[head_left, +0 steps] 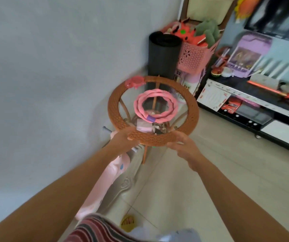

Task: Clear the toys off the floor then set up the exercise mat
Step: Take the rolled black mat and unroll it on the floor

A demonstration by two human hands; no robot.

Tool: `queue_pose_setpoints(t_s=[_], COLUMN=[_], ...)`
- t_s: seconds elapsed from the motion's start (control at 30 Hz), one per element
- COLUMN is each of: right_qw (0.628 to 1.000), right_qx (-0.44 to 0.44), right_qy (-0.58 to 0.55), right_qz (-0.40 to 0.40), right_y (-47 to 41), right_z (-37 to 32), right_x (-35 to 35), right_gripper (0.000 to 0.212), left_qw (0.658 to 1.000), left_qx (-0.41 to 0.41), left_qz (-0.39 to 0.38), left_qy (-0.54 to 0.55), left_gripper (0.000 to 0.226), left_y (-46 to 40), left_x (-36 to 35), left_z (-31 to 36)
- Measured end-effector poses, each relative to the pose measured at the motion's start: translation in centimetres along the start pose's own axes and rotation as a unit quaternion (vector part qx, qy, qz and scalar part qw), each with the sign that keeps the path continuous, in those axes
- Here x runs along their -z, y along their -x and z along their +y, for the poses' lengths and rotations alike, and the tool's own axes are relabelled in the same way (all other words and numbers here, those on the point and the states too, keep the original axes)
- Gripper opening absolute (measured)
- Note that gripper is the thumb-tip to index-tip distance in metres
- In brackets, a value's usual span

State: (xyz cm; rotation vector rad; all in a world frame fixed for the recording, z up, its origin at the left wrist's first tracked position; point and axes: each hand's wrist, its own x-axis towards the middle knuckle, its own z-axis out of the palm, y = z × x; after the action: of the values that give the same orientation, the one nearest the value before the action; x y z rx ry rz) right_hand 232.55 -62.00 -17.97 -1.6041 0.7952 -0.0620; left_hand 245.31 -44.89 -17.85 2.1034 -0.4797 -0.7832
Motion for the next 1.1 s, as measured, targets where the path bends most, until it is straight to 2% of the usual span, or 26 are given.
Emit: queue_pose_setpoints(t_s=[0.1,0.23,0.3,0.37,0.47,0.53,0.7,0.8,0.93,1.0,1.1], right_qw=[1.000,0.999,0.998,0.996,0.994,0.994,0.991,0.990,0.986,0.984,0.982], right_qx=[-0.006,0.000,0.005,0.013,0.005,0.000,0.001,0.002,-0.001,-0.004,-0.006], right_qy=[0.008,0.011,0.015,0.032,0.034,0.037,0.061,0.057,0.053,0.058,0.064], right_qz=[-0.001,-0.040,-0.058,-0.077,-0.101,-0.104,-0.120,-0.132,-0.155,-0.168,-0.180], right_y=[-2.3,-6.1,-8.6,-10.9,-13.8,-15.5,-19.1,-21.1,-24.2,-26.1,-29.4], right_z=[-0.4,-0.8,-0.9,-1.0,-1.4,-1.7,-2.6,-3.3,-4.2,-4.9,-6.3], right_x=[1.9,5.2,7.4,10.0,14.4,17.4,22.8,24.5,25.6,25.9,26.3], right_gripper=[0.048,0.040,0.042,0.037,0.054,0.059,0.057,0.056,0.052,0.052,0.057], left_qw=[1.000,1.000,0.999,0.998,0.997,0.997,0.995,0.994,0.992,0.988,0.988], left_qx=[0.006,0.026,0.020,0.025,0.036,0.037,0.064,0.078,0.093,0.105,0.098], left_qz=[-0.009,0.008,0.025,0.043,0.057,0.046,0.074,0.073,0.085,0.101,0.117], left_qy=[0.002,0.009,-0.029,-0.038,-0.030,-0.042,0.016,0.035,0.030,0.050,0.034], left_gripper=[0.059,0.065,0.056,0.050,0.042,0.035,0.036,0.021,0.035,0.032,0.049], left_y=[-2.5,-5.6,-7.3,-9.1,-11.4,-13.2,-16.1,-18.0,-21.2,-22.9,-26.3], left_x=[-1.0,-2.5,-4.0,-6.0,-9.5,-11.8,-15.8,-16.8,-16.5,-16.5,-16.4], left_z=[1.2,3.5,4.9,6.4,9.7,11.6,15.3,16.4,17.8,18.6,19.4])
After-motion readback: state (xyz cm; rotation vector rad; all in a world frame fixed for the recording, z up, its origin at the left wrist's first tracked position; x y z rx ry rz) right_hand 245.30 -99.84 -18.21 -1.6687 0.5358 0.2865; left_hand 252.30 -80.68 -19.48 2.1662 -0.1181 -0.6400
